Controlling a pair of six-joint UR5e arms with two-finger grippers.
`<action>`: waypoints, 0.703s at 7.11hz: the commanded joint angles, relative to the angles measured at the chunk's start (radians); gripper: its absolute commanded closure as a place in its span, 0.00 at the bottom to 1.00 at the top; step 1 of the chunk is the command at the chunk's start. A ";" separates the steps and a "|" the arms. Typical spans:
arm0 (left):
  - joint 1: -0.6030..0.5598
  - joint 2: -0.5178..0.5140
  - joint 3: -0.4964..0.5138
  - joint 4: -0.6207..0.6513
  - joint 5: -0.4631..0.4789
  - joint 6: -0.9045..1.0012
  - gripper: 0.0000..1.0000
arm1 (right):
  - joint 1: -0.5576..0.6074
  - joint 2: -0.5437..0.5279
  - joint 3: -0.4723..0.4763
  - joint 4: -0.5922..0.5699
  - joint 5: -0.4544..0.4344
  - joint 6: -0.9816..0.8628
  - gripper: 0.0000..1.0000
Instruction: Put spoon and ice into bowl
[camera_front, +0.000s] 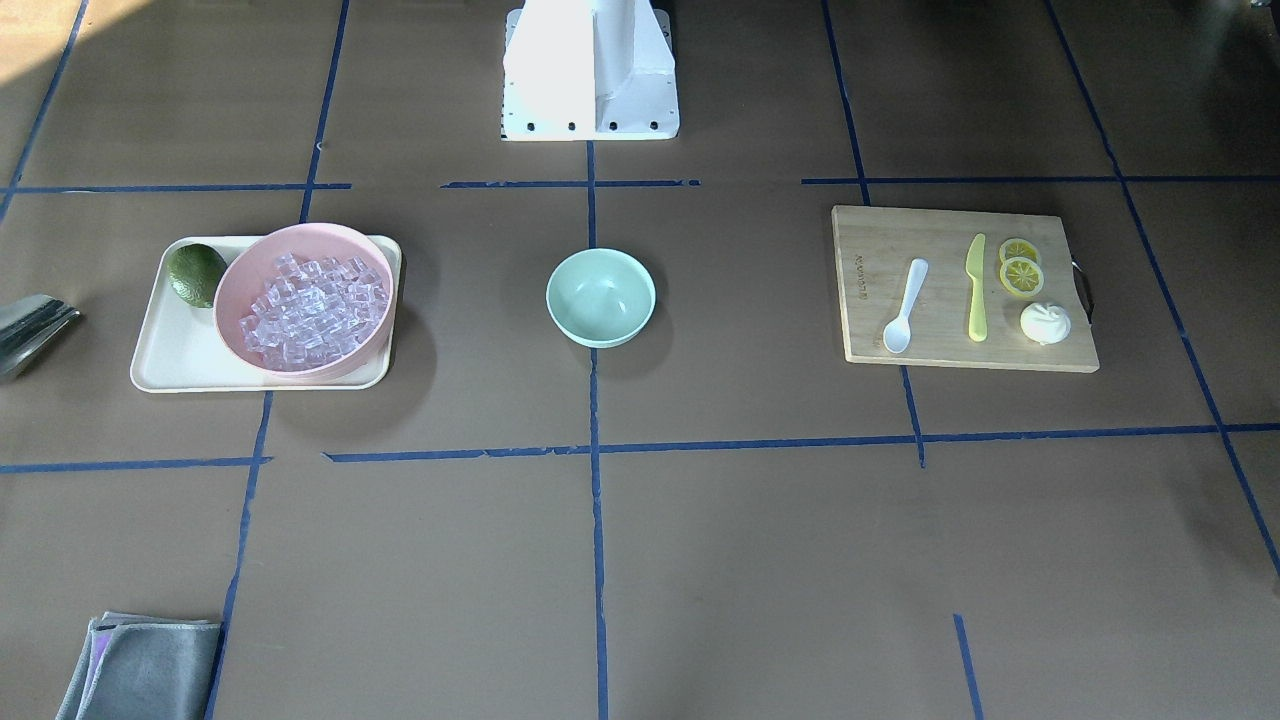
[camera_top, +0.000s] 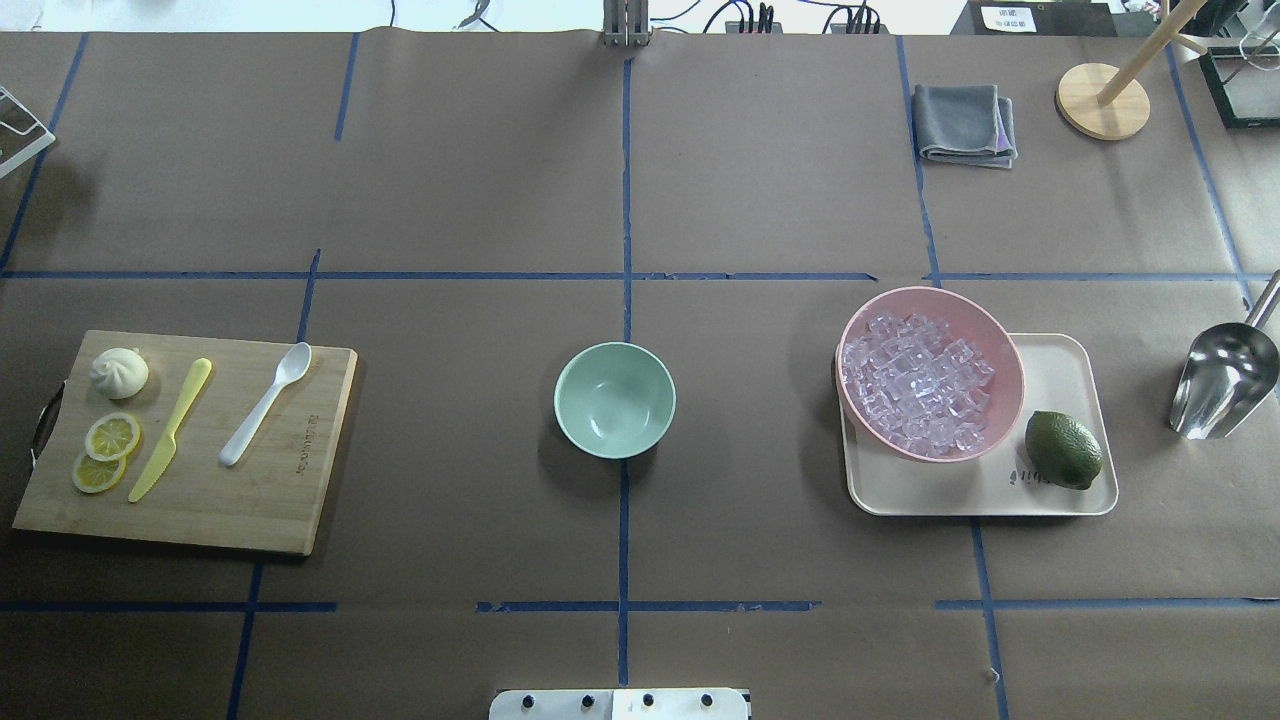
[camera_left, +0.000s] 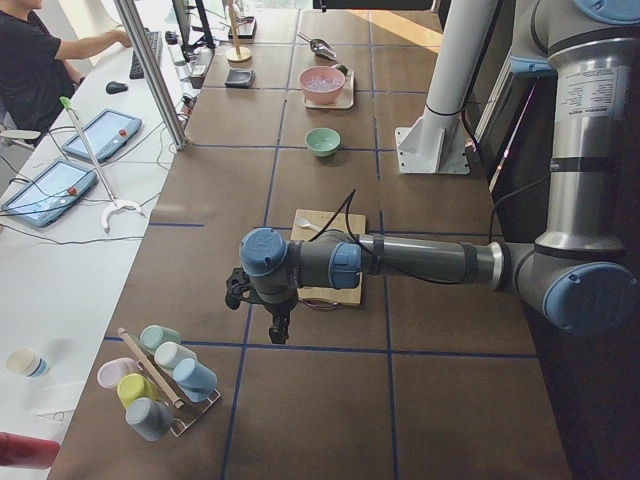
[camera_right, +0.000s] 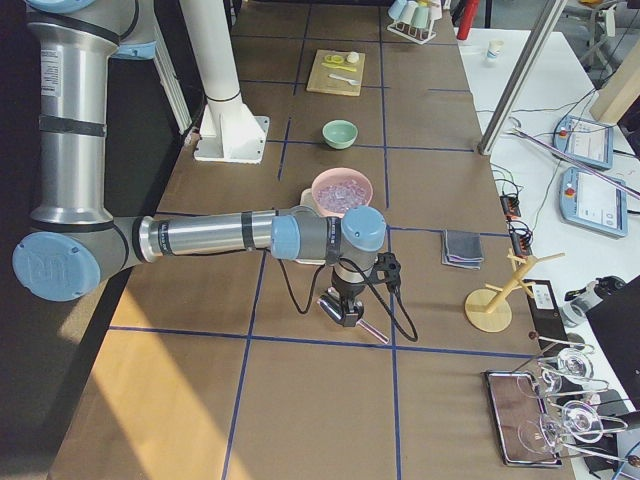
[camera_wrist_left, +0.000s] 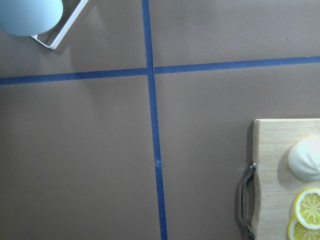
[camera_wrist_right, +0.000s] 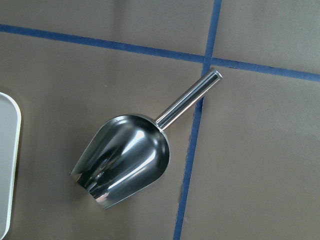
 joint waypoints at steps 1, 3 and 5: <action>-0.003 -0.004 -0.014 -0.013 0.016 -0.010 0.00 | 0.000 -0.003 0.012 0.000 0.001 0.004 0.01; 0.001 -0.002 -0.023 -0.001 0.021 -0.019 0.00 | -0.001 -0.004 0.014 0.000 0.000 0.010 0.01; 0.001 0.001 -0.034 -0.005 0.006 -0.018 0.00 | -0.001 -0.003 0.014 0.000 0.001 0.011 0.01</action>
